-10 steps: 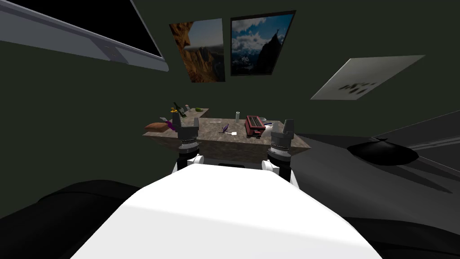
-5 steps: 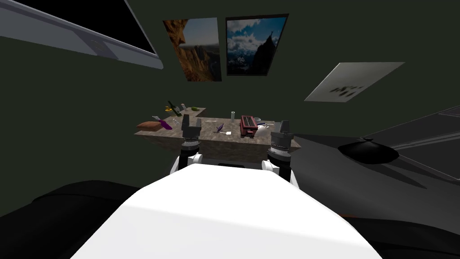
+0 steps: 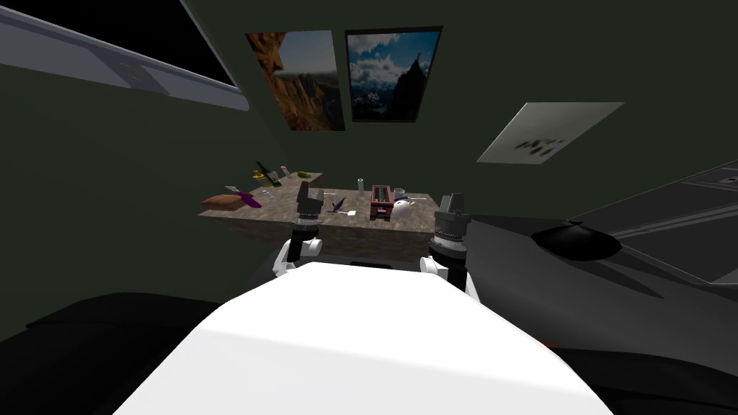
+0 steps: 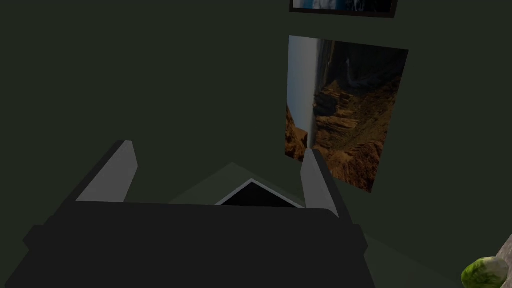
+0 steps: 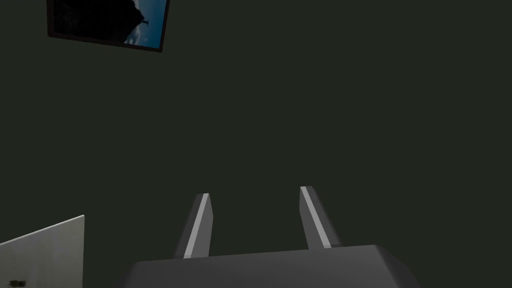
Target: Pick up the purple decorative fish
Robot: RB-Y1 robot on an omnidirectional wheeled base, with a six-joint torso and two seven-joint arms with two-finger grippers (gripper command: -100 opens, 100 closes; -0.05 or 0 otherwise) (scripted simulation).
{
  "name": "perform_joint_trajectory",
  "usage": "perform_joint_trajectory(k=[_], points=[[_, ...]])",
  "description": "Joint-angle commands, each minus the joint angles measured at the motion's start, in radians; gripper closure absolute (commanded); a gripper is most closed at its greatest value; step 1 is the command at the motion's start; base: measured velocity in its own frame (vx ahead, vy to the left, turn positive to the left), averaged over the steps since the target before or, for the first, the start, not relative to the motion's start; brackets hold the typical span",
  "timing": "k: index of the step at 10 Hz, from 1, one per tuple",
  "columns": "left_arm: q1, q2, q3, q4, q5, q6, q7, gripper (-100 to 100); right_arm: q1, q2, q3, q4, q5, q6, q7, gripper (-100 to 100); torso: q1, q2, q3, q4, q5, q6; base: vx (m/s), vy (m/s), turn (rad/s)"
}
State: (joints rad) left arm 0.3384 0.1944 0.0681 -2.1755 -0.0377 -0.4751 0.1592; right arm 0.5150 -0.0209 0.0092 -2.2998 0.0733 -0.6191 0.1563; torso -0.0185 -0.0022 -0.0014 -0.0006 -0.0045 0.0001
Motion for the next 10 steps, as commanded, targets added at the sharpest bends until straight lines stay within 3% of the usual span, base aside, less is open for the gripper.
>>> perform_joint_trajectory(k=[1, 5, 6, 8, 9, 10], points=[[-0.02, 0.009, 0.013, 0.03, 0.004, 0.013, 0.011, -100, 0.0, 0.0, 0.0, 0.0, 0.0, 0.0, 0.0, 0, 0.0, 0.0, 0.0, 0.0, 0.0, 0.0, 0.001, -0.189, 0.001], [-0.155, 0.049, 0.096, 0.173, 0.03, 0.109, 0.08, -100, 0.0, 0.0, 0.0, 0.0, 0.0, 0.0, 0.0, 0, 0.0, 0.001, 0.001, 0.0, 0.0, 0.0, -0.012, -0.246, -0.001], [-0.155, 0.049, 0.096, 0.183, 0.03, 0.109, 0.08, -100, 0.0, 0.0, 0.0, 0.0, 0.0, 0.0, 0.0, 0, 0.0, 0.002, 0.001, 0.0, 0.0, 0.0, -0.004, -0.19, 0.012], [-0.217, 0.062, 0.138, 0.255, 0.043, 0.163, 0.116, -100, 0.0, 0.0, 0.0, 0.0, 0.0, 0.0, 0.0, 0, 0.006, 0.001, 0.001, 0.0, 0.001, 0.0, 0.035, -0.195, 0.004], [-0.227, 0.062, 0.138, 0.268, 0.043, 0.167, 0.116, -100, 0.0, 0.0, 0.0, 0.0, 0.0, 0.0, 0.0, 0, 0.006, 0.0, 0.0, 0.0, 0.001, 0.0, 0.03, -0.156, 0.02], [-0.261, 0.066, 0.159, 0.305, 0.049, 0.199, 0.134, -100, 0.0, 0.0, 0.0, 0.0, 0.0, 0.0, 0.0, 0, 0.008, 0.0, 0.0, 0.0, 0.002, 0.0, 0.024, -0.139, 0.008]])
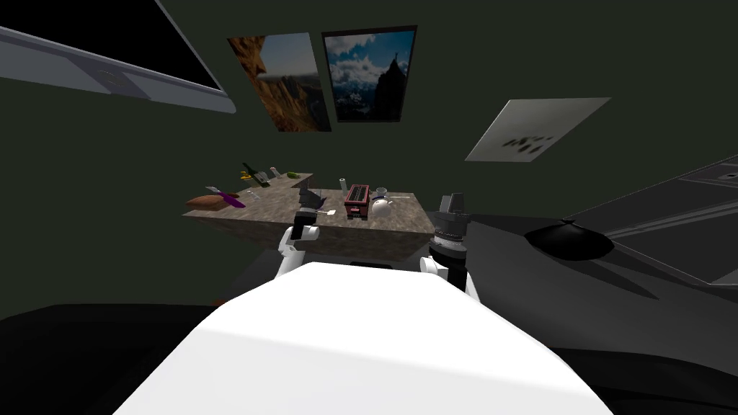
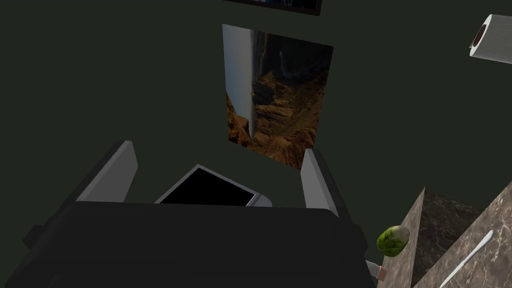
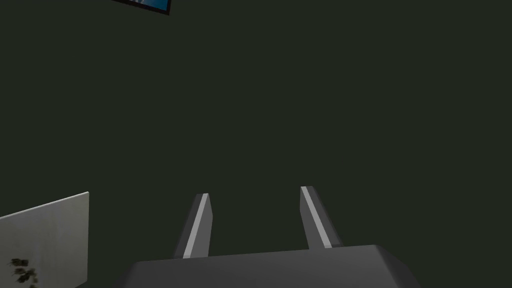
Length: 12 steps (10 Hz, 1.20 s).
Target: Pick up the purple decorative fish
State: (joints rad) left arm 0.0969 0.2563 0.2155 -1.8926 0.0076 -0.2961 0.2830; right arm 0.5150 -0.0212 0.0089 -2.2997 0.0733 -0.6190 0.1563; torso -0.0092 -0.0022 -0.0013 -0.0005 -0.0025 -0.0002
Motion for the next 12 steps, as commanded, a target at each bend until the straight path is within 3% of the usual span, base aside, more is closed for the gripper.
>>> perform_joint_trajectory(k=[1, 3, 4, 5, 6, 8, 9, 12], points=[[-0.022, 0.004, 0.012, 0.028, 0.004, 0.02, 0.011, -100, 0.0, 0.0, 0.0, 0.0, 0.0, 0.0, 0.0, 0, 0.0, 0.0, 0.0, 0.0, 0.0, 0.0, 0.012, -0.102, 0.007], [-0.089, 0.012, 0.051, 0.099, 0.017, 0.081, 0.047, -100, 0.0, 0.0, 0.0, 0.0, 0.0, 0.0, 0.0, 0, 0.002, 0.002, 0.001, 0.0, 0.001, 0.0, 0.005, -0.147, 0.017], [-0.096, 0.012, 0.051, 0.116, 0.017, 0.088, 0.047, -100, 0.0, 0.0, 0.0, 0.0, 0.0, 0.0, 0.0, 0, -0.001, 0.001, 0.001, 0.0, 0.0, 0.0, 0.009, -0.122, 0.025], [-0.133, 0.015, 0.07, 0.149, 0.023, 0.124, 0.065, -100, 0.0, 0.0, 0.0, 0.0, 0.0, 0.0, 0.0, 0, 0.002, 0.001, 0.001, 0.0, 0.0, 0.0, 0.015, -0.11, 0.022], [-0.133, 0.015, 0.07, 0.16, 0.023, 0.124, 0.065, -100, 0.0, 0.0, 0.0, 0.0, 0.0, 0.0, 0.0, 0, 0.002, 0.001, 0.001, 0.0, 0.0, 0.0, 0.008, -0.085, 0.011], [-0.204, 0.019, 0.104, 0.231, 0.035, 0.194, 0.099, -100, 0.0, 0.0, 0.0, 0.0, 0.0, 0.0, 0.0, 0, 0.005, 0.001, 0.001, 0.0, 0.001, 0.0, 0.012, -0.088, 0.033], [-0.204, 0.019, 0.104, 0.247, 0.035, 0.2, 0.099, -100, 0.0, 0.0, 0.0, 0.0, 0.0, 0.0, 0.0, 0, 0.004, 0.001, 0.0, 0.0, 0.001, 0.0, 0.023, -0.081, 0.018], [-0.273, 0.022, 0.135, 0.331, 0.046, 0.273, 0.132, -100, 0.0, 0.0, 0.0, 0.0, 0.0, 0.0, 0.0, 0, 0.007, 0.001, 0.001, 0.0, 0.001, -0.001, 0.011, -0.048, 0.025]])
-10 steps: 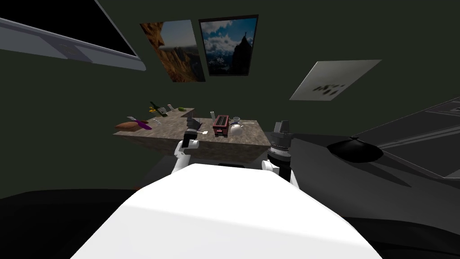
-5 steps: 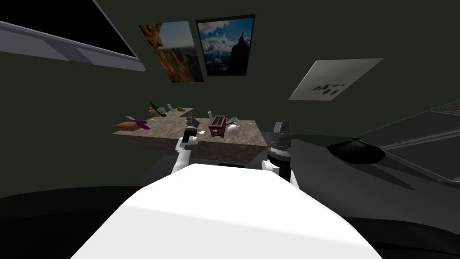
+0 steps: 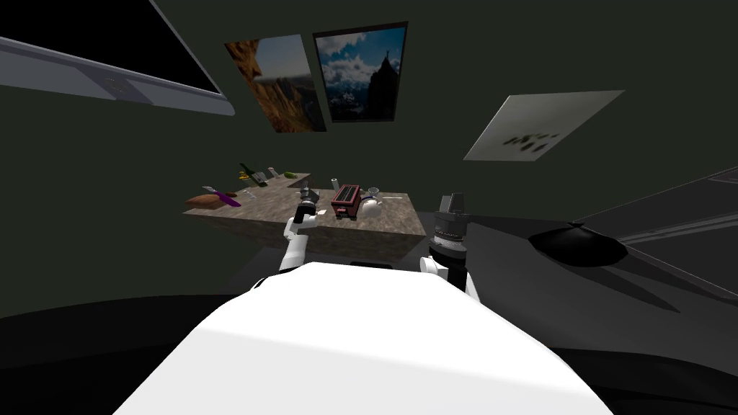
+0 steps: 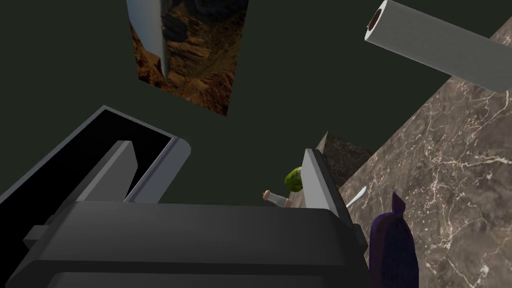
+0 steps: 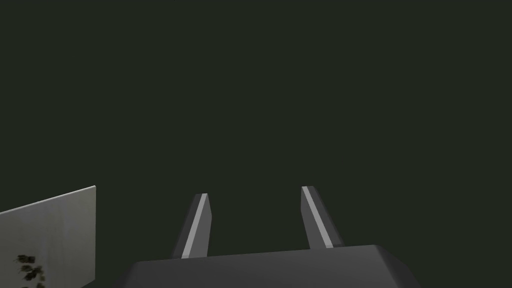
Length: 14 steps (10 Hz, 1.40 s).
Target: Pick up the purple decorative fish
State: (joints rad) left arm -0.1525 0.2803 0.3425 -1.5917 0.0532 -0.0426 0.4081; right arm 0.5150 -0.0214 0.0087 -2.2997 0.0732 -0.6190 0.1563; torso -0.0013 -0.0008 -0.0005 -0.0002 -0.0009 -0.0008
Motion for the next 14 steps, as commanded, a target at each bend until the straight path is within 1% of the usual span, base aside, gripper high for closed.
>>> perform_joint_trajectory(k=[1, 2, 3, 4, 5, 6, 7, 8, 9, 10, 12, 13, 14], points=[[-0.024, -0.002, 0.008, 0.03, 0.001, 0.024, 0.007, -100, 0.0, 0.0, 0.0, 0.0, 0.0, 0.0, 0.0, 0, 0.0, 0.0, 0.0, 0.0, 0.0, 0.0, 0.01, -0.031, 0.019], [-0.057, -0.001, 0.022, 0.071, 0.006, 0.064, 0.023, -100, 0.0, 0.0, 0.0, 0.0, 0.0, 0.0, 0.0, 0, 0.0, 0.0, 0.0, 0.0, 0.0, 0.0, 0.019, -0.032, 0.031], [-0.057, -0.001, 0.022, 0.071, 0.006, 0.064, 0.023, -100, 0.0, 0.0, 0.0, 0.0, 0.0, 0.0, 0.0, 0, 0.001, -0.001, 0.0, 0.0, 0.0, 0.0, 0.017, -0.022, 0.021], [-0.089, 0.0, 0.034, 0.11, 0.01, 0.103, 0.038, -100, 0.0, 0.0, 0.0, 0.0, 0.0, 0.0, 0.0, 0, 0.001, 0.0, 0.0, 0.0, 0.0, 0.0, 0.016, -0.011, 0.038], [-0.089, 0.0, 0.034, 0.11, 0.01, 0.103, 0.038, -100, 0.0, 0.0, 0.0, 0.0, 0.0, 0.0, 0.0, 0, 0.002, -0.001, 0.0, 0.0, 0.0, 0.0, 0.012, -0.007, 0.022], [-0.119, 0.0, 0.046, 0.148, 0.014, 0.142, 0.052, -100, 0.0, 0.0, 0.0, 0.0, 0.0, 0.0, 0.0, 0, 0.002, 0.0, 0.0, 0.0, 0.0, 0.0, 0.015, 0.0, 0.042], [-0.119, 0.0, 0.046, 0.148, 0.014, 0.142, 0.052, -100, 0.0, 0.0, 0.0, 0.0, 0.0, 0.0, 0.0, 0, 0.003, 0.0, 0.0, 0.0, 0.001, 0.0, 0.015, 0.002, 0.022], [-0.148, -0.001, 0.057, 0.184, 0.018, 0.181, 0.065, -100, 0.0, 0.0, 0.0, 0.0, 0.0, 0.0, 0.0, 0, 0.003, 0.0, 0.0, 0.0, 0.001, 0.0, 0.017, 0.009, 0.048], [-0.175, -0.001, 0.067, 0.216, 0.022, 0.207, 0.077, -100, 0.0, 0.0, 0.0, 0.0, 0.0, 0.0, 0.0, 0, 0.003, 0.0, 0.0, 0.0, 0.001, 0.0, 0.022, 0.027, 0.076], [-0.175, -0.001, 0.067, 0.219, 0.022, 0.219, 0.077, -100, 0.0, 0.0, 0.0, 0.0, 0.0, 0.0, 0.0, 0, 0.004, -0.001, 0.0, 0.0, 0.001, 0.0, 0.021, 0.027, 0.021], [-0.224, -0.004, 0.085, 0.283, 0.028, 0.284, 0.1, -100, 0.0, 0.0, 0.0, 0.0, 0.0, 0.0, 0.0, 0, 0.005, -0.001, -0.001, 0.0, 0.001, 0.0, 0.026, 0.054, 0.059], [-0.224, -0.004, 0.085, 0.283, 0.028, 0.291, 0.1, -100, 0.0, 0.0, 0.0, 0.0, 0.0, 0.0, 0.0, 0, 0.007, -0.001, -0.001, 0.0, 0.002, 0.0, 0.017, 0.046, 0.019], [-0.245, -0.007, 0.092, 0.312, 0.03, 0.325, 0.11, -100, 0.0, 0.0, 0.0, 0.0, 0.0, 0.0, 0.0, 0, 0.006, -0.001, 0.0, 0.0, 0.001, 0.0, 0.019, 0.051, 0.045]])
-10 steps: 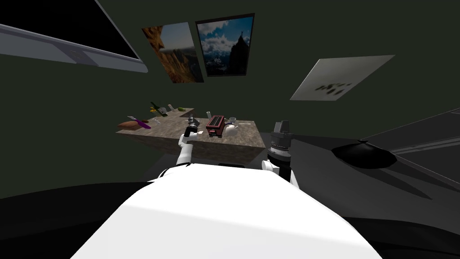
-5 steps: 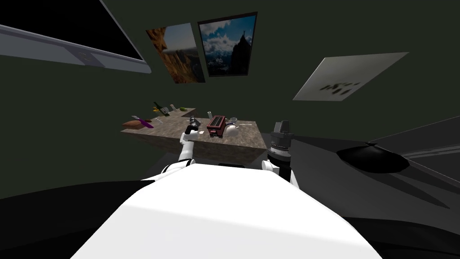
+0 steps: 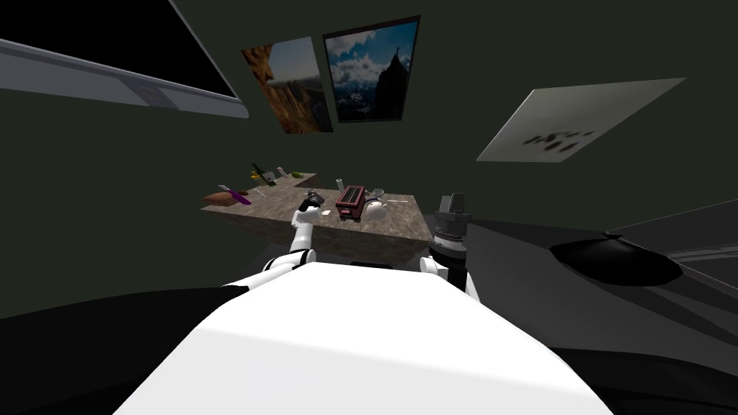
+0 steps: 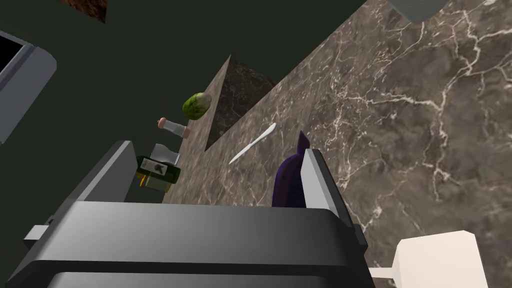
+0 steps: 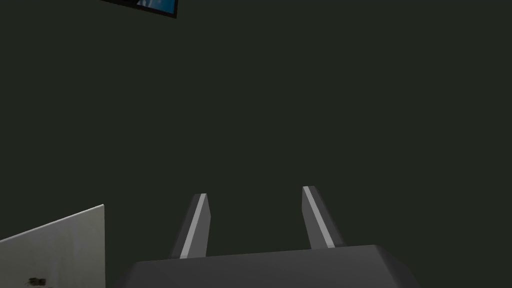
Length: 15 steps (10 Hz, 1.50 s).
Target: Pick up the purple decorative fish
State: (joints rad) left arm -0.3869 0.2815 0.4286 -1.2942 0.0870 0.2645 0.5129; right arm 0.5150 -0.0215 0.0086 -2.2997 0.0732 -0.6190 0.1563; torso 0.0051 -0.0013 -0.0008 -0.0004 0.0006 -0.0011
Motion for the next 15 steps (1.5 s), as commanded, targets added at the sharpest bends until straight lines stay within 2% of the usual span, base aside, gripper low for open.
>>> perform_joint_trajectory(k=[1, 3, 4, 6, 7, 11, 12, 13, 14, 15], points=[[-0.029, -0.011, 0.012, 0.042, -0.002, 0.05, 0.014, -100, 0.0, 0.0, 0.0, 0.0, 0.0, 0.0, 0.0, 0, 0.0, 0.0, 0.0, 0.0, 0.0, 0.0, 0.032, 0.078, 0.078], [-0.061, -0.017, 0.022, 0.091, 0.002, 0.104, 0.029, -100, 0.0, 0.0, 0.0, 0.0, 0.0, 0.0, 0.0, 0, 0.004, -0.001, -0.001, 0.0, 0.001, 0.0, 0.04, 0.114, 0.076], [-0.061, -0.017, 0.022, 0.091, 0.002, 0.109, 0.029, -100, 0.0, 0.0, 0.0, 0.0, 0.0, 0.0, 0.0, 0, 0.004, -0.002, -0.001, 0.0, 0.001, 0.0, 0.031, 0.068, 0.005], [-0.082, -0.023, 0.029, 0.132, 0.004, 0.159, 0.041, -100, 0.0, 0.0, 0.0, 0.0, 0.0, 0.0, 0.0, 0, 0.0, 0.0, 0.0, 0.0, 0.0, 0.0, 0.035, 0.065, 0.056], [-0.082, -0.023, 0.029, 0.132, 0.004, 0.159, 0.041, -100, 0.0, 0.0, 0.0, 0.0, 0.0, 0.0, 0.0, 0, 0.001, -0.001, -0.001, 0.0, 0.0, 0.0, 0.027, 0.061, 0.015], [-0.093, -0.034, 0.037, 0.19, 0.007, 0.227, 0.056, -100, 0.0, 0.0, 0.0, 0.0, 0.0, 0.0, 0.0, 0, 0.001, 0.0, 0.0, 0.0, 0.001, 0.001, 0.027, 0.059, -0.008], [-0.098, -0.028, 0.035, 0.192, 0.009, 0.21, 0.053, -100, 0.0, 0.0, 0.0, 0.0, 0.0, 0.0, 0.0, 0, -0.001, 0.0, 0.0, 0.0, 0.0, 0.001, 0.007, 0.011, -0.032], [-0.098, -0.028, 0.036, 0.193, 0.009, 0.214, 0.053, 0, 0.0, 0.0, 0.0, 0.0, 0.0, 0.0, 0.0, 0, -0.003, 0.001, 0.0, 0.0, 0.0, 0.0, 0.0, 0.0, 0.0], [-0.099, 0.01, 0.065, 0.241, 0.01, 0.191, 0.059, -100, 0.0, 0.0, 0.0, 0.0, 0.0, 0.0, 0.0, 0, -0.004, 0.002, 0.001, 0.0, -0.001, 0.0, 0.036, 0.049, -0.142], [-0.099, 0.01, 0.065, 0.241, 0.01, 0.191, 0.059, -100, 0.0, 0.0, 0.0, 0.0, 0.0, 0.0, 0.0, 0, -0.001, 0.0, 0.0, 0.0, 0.0, 0.001, -0.016, 0.015, -0.226]])
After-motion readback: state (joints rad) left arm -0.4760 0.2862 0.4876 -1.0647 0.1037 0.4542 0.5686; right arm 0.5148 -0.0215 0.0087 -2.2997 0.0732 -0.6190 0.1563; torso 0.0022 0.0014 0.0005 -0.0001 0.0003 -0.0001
